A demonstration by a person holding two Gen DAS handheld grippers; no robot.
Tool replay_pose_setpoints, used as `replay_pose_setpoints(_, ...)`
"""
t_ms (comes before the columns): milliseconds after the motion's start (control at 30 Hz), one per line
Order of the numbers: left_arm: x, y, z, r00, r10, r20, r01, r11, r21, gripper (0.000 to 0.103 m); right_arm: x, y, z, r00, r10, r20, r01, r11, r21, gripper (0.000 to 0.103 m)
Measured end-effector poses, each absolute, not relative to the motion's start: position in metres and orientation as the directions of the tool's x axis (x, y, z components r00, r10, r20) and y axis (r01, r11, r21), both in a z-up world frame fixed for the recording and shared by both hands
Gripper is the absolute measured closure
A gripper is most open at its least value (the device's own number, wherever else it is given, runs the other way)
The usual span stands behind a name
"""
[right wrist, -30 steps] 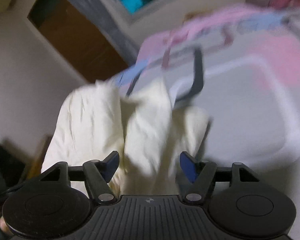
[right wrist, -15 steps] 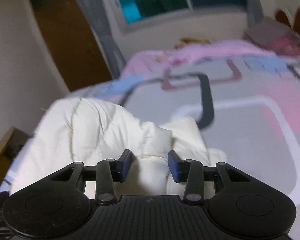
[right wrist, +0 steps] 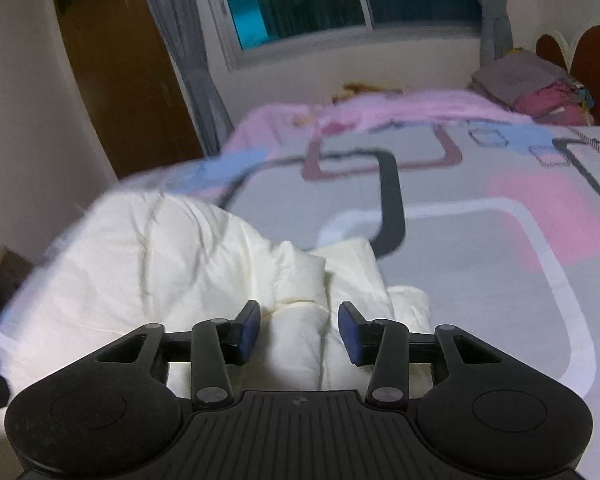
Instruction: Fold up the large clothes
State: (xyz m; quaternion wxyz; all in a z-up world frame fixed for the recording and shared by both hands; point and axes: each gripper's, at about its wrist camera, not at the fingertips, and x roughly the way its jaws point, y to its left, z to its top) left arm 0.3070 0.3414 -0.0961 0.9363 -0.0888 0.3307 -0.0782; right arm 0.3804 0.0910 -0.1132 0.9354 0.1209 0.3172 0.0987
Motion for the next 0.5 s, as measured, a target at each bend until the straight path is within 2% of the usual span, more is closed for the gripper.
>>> replay_pose_setpoints(200, 0.276, 0.337, -0.093, 0.764, -0.183, -0.619, 0.048, 0.973, -0.228, 0.004, 0.312, 0.100, -0.083, 0.813, 0.284, -0.508, -0.206, 0.957, 0.205, 0.060)
replay_pose_setpoints(333, 0.265, 0.325, -0.107, 0.744, -0.134, -0.655, 0.015, 0.983, -0.184, 0.005, 0.293, 0.103, -0.105, 0.785, 0.232, -0.574, -0.180, 0.973, 0.148, 0.060)
replay_pose_setpoints(433, 0.257, 0.325, -0.105, 0.737, -0.120, -0.665, -0.033, 0.977, -0.212, 0.006, 0.298, 0.103, -0.126, 0.744, 0.215, -0.632, -0.173, 0.976, 0.128, 0.060)
replay_pose_setpoints(500, 0.249, 0.323, -0.097, 0.749, -0.109, -0.654, -0.049, 0.975, -0.218, 0.004, 0.299, 0.103, -0.125, 0.741, 0.213, -0.637, -0.174, 0.977, 0.124, 0.060)
